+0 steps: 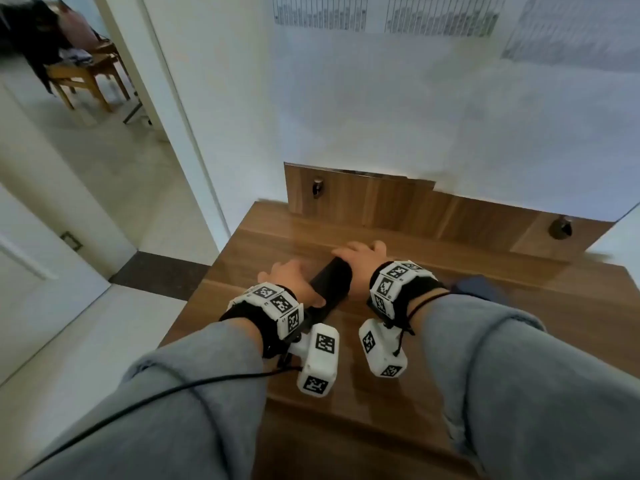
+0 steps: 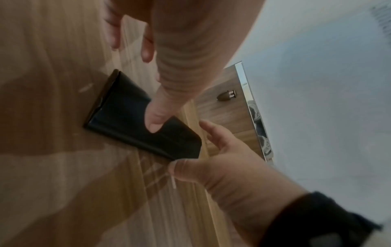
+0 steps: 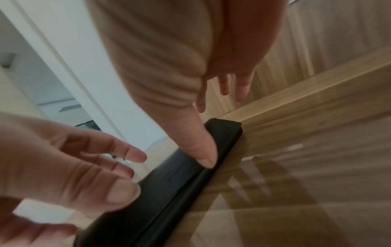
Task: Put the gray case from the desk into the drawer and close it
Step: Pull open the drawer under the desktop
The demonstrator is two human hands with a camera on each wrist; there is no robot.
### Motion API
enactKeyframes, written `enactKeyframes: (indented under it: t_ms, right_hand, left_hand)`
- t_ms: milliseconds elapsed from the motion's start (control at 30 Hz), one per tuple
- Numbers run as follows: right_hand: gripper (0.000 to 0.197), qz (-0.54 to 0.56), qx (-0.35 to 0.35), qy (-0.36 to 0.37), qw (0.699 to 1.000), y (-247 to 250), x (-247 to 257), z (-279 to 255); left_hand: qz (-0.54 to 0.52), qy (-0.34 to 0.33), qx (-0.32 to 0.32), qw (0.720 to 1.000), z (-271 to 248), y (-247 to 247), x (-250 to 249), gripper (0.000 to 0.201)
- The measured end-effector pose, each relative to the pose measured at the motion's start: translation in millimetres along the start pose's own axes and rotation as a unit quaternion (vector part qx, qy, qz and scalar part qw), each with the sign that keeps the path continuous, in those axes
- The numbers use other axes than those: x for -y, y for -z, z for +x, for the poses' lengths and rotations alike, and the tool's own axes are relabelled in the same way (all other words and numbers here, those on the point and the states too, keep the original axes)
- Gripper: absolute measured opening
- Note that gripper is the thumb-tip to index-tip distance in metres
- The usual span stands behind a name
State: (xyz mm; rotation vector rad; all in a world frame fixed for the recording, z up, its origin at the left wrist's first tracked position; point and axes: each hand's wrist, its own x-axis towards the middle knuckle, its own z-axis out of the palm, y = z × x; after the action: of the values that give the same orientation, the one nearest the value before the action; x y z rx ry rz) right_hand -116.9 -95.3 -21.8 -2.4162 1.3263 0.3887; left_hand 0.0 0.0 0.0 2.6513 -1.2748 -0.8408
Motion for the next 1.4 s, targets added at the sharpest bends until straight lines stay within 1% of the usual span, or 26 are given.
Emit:
enactKeyframes:
  t_ms: [33,100,167,267,333,367,466,600,733,900,1000,1100,1166,1299,1399]
  right_hand:
    - [0.084,-0.012,0.021,0.006,1.0,-0.5,1.2,0.0]
    - [0.085,-0.053,0.041,0.014,0.998,-1.5,3.3,1.5]
    - [0.081,-0.065,0.034,0.019,0.997,-7.6,3.8,4.4]
    - [0.066,-0.083,0.009,0.03,0.996,-10.1,2.5,5.8]
    - [0.054,-0.102,0.01,0.028,0.994,-7.7,4.5,-0.6]
    - [0.055,-0.113,0.013,0.029,0.993,-7.1,3.1,-2.9]
    - [0.065,-0.128,0.015,0.036,0.991,-11.1,-5.8,-20.3]
    - [0.072,-0.127,0.025,0.027,0.991,-21.8,-18.2,-53.0]
    - [0.07,-0.123,0.028,0.023,0.992,-34.5,-29.1,-100.9]
    - [0.07,-0.1,-0.029,-0.006,0.994,-54.2,-49.0,-174.8]
    - [0.067,-0.091,-0.033,-0.033,0.995,-62.6,-61.8,-227.4]
    - [0.064,-0.094,-0.049,-0.06,0.993,-73.2,-81.2,-278.6]
    - [0.064,-0.096,-0.044,-0.08,0.991,-81.8,-95.8,-307.9]
    - [0.07,-0.061,-0.033,-0.117,0.991,-103.1,-126.1,-353.1]
    - [0.069,-0.036,-0.033,-0.14,0.989,-119.5,-148.3,-375.9]
  left_hand:
    - [0.014,-0.004,0.017,1.0,2.5,-2.1,-0.1,0.077]
    - [0.049,-0.013,0.04,0.998,10.7,-9.3,0.9,0.075]
    - [0.057,-0.018,0.057,0.997,14.2,-16.2,0.6,0.075]
    - [0.073,-0.037,0.055,0.995,13.1,-20.6,-0.9,0.07]
    - [0.091,-0.056,0.054,0.993,9.8,-23.0,-3.6,0.063]
    - [0.101,-0.067,0.058,0.991,7.8,-24.2,-4.9,0.06]
    - [0.148,-0.106,0.072,0.981,-3.8,-28.0,-5.8,0.057]
    - [0.167,-0.158,0.079,0.97,-23.1,-34.4,-4.8,0.056]
    - [0.178,-0.206,0.068,0.96,-57.5,-50.6,-4.9,0.061]
    - [0.17,-0.28,0.022,0.945,-118.5,-75.6,-5.0,0.058]
    - [0.174,-0.317,0.031,0.932,-159.4,-90.7,-13.7,0.056]
    - [0.186,-0.361,0.029,0.913,-195.9,-110.1,-29.4,0.056]
    - [0.195,-0.383,0.039,0.902,-216.4,-124.1,-41.9,0.058]
    - [0.231,-0.409,0.06,0.881,-244.0,-155.1,-65.2,0.055]
    - [0.258,-0.415,0.072,0.87,-254.9,-177.7,-82.2,0.063]
